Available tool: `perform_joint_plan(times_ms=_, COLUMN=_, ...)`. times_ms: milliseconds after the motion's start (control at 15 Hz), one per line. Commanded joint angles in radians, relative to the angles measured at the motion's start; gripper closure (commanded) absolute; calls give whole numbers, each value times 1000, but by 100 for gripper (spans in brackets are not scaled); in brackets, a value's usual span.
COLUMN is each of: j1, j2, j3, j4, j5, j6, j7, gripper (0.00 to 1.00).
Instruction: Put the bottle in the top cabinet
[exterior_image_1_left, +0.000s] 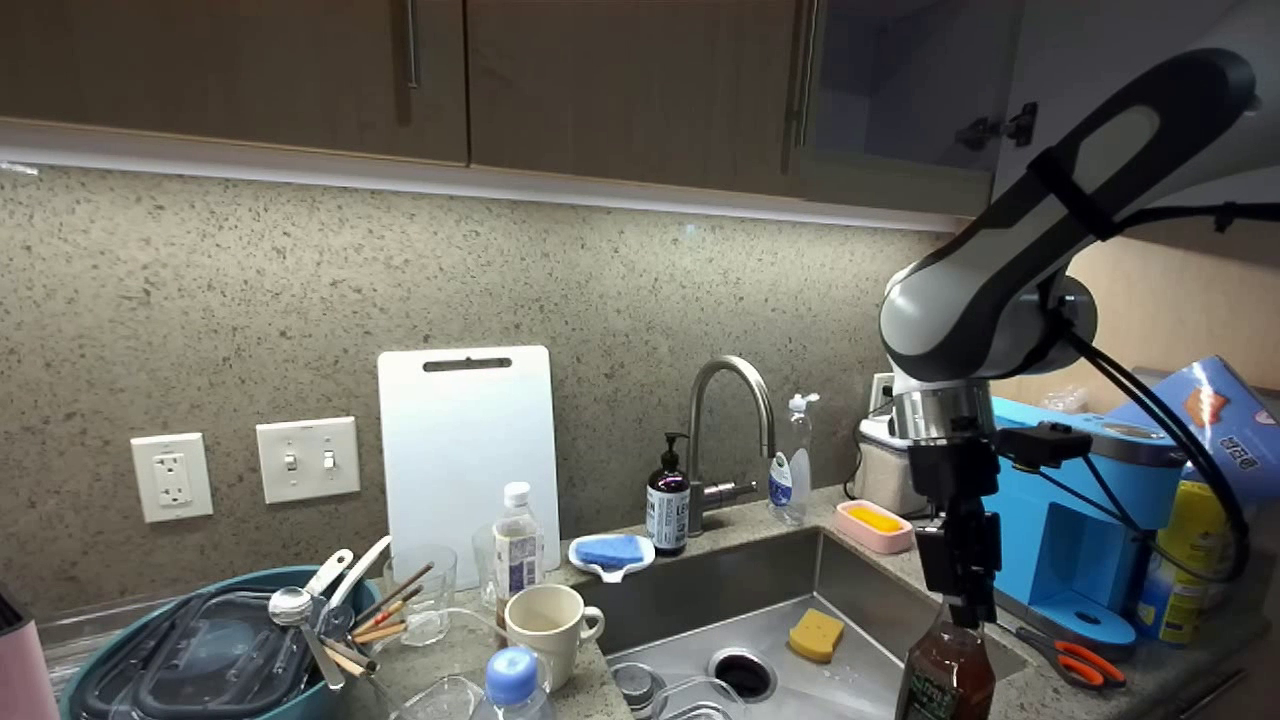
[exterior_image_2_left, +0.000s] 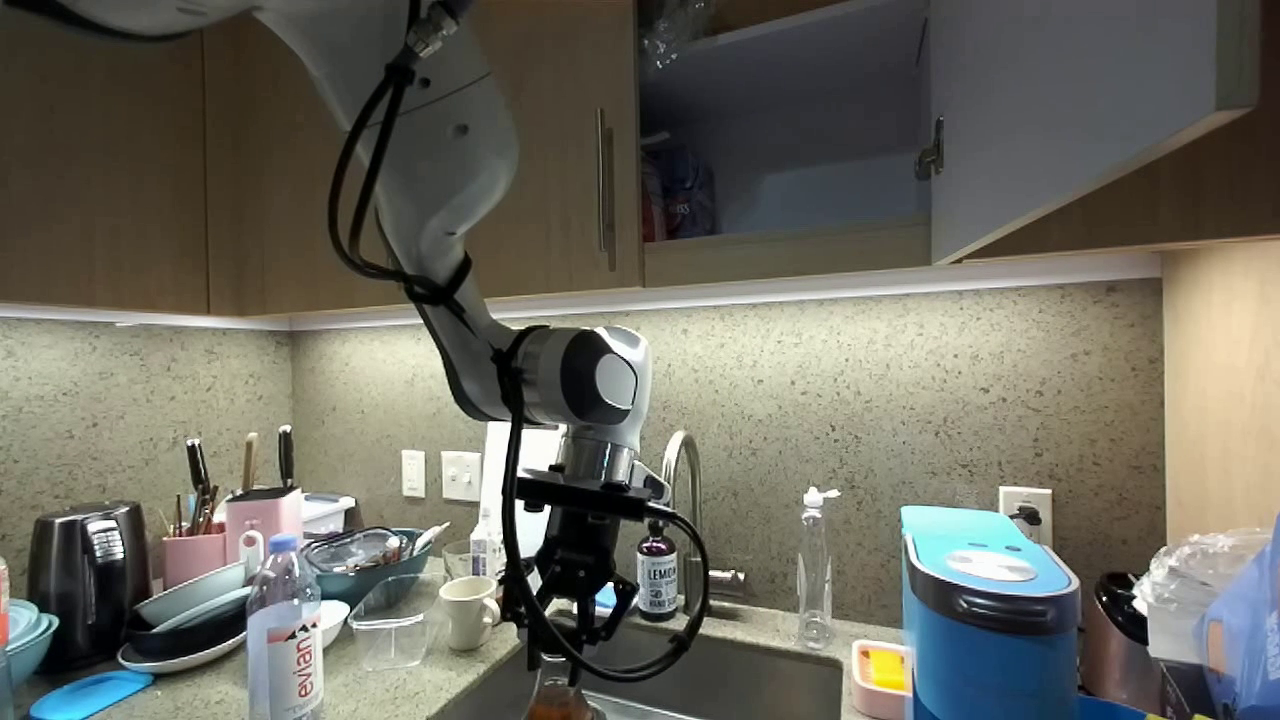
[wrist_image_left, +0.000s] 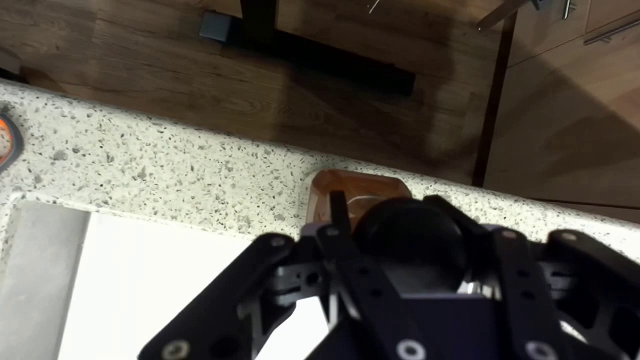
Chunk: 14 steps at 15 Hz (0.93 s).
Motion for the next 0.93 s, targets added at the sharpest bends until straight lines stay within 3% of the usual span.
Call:
perform_joint_plan(times_ms=0, j1=-10, j2=-19, j3=1, j4=-14, j5=5, j6=2, j7=-27, gripper=83)
perform_joint_plan(times_ms=333, j1=-12, j2=-124, j3=4, j4=-75, j5=44, j6=20, j7=-16, gripper=83)
perform_joint_plan(times_ms=733, j1=-21, j2=-391, j3=-42, j4=-194, j5=151, j6=-5, j7=-35, gripper=83)
perform_joint_plan(times_ms=800, j1=-5, j2=-252, j3=-36, j4=-118, j5=106, j6=-2, j7=-1, gripper=83)
perform_joint_plan(times_ms=867, j1=-3, j2=-287, j3=-42, j4=-131, j5=107, j6=-5, j7=0, gripper=58)
